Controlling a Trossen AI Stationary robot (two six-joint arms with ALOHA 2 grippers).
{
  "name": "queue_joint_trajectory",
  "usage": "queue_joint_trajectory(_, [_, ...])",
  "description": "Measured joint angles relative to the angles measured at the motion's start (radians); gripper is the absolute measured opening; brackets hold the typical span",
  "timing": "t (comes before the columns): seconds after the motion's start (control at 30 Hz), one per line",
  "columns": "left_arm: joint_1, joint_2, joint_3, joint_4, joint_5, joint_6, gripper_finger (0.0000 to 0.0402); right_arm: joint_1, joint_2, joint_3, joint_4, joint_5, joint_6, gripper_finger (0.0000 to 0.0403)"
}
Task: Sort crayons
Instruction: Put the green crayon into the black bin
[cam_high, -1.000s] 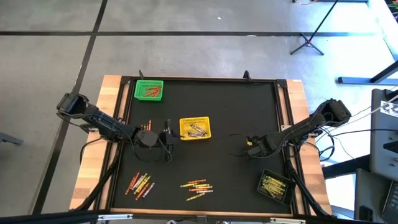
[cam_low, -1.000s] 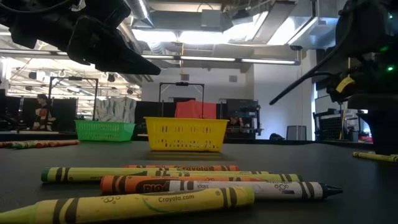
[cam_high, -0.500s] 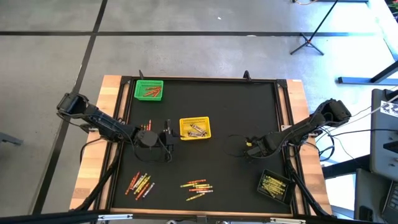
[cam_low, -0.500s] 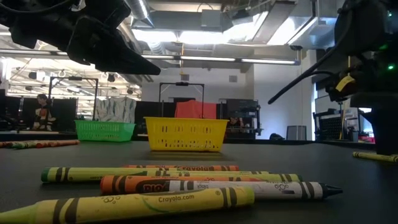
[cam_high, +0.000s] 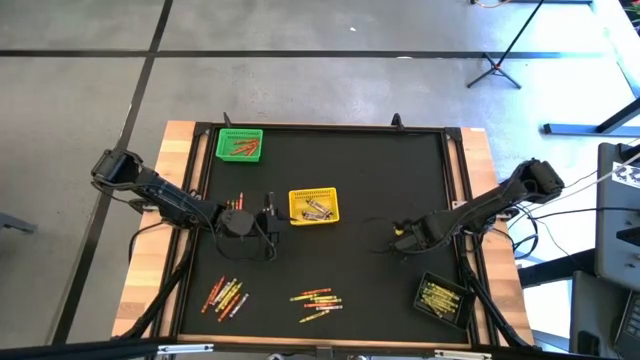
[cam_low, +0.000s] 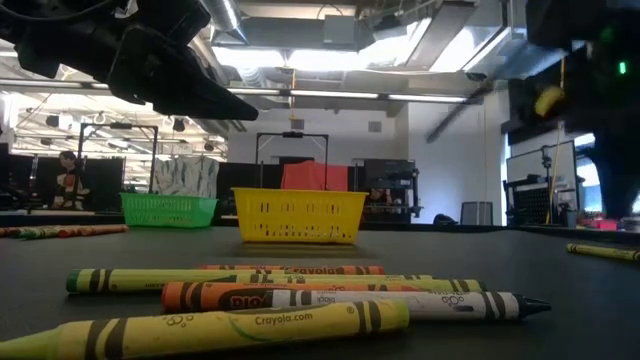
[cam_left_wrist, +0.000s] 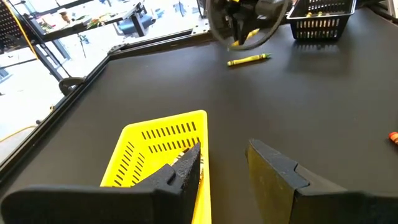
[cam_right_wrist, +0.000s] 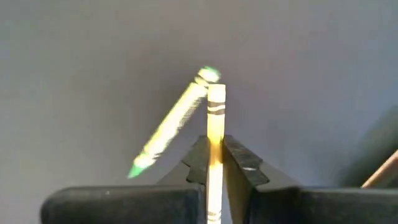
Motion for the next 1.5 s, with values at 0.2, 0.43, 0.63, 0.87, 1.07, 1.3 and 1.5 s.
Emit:
queue_joint_trajectory(0.2, [0.000,0.000,0.000,0.000,0.000,-0.018,0.0115,0.093,-0.021,0.131,-0.047,-0.066,-0.007,0.0027])
queue_joint_trajectory(0.43, [0.000,0.000,0.000,0.000,0.000,-0.019,0.0115,0.278,-0.031,0.188,-0.033,-0.113,0.155,0.0028])
queue_joint_trajectory(0.63, [0.000,0.000,0.000,0.000,0.001,-0.018,0.0115,0.450,-0.031,0.188,-0.030,-0.114,0.289,0.0028])
queue_joint_trajectory(0.87, [0.000,0.000,0.000,0.007,0.000,-0.018,0.0115,0.610,-0.008,0.189,0.009,-0.033,0.486,0.0028])
queue_joint_trajectory(1.07, [0.000,0.000,0.000,0.008,0.000,-0.018,0.0115,0.651,0.035,0.189,0.007,-0.097,0.610,0.0028])
queue_joint_trajectory(1.3, [0.000,0.000,0.000,0.025,0.000,-0.018,0.0115,0.650,0.041,0.189,0.018,-0.106,0.693,0.0062])
queue_joint_trajectory(1.5, [0.000,0.000,0.000,0.025,0.001,-0.018,0.0115,0.645,0.033,0.189,0.006,-0.069,0.687,0.0150])
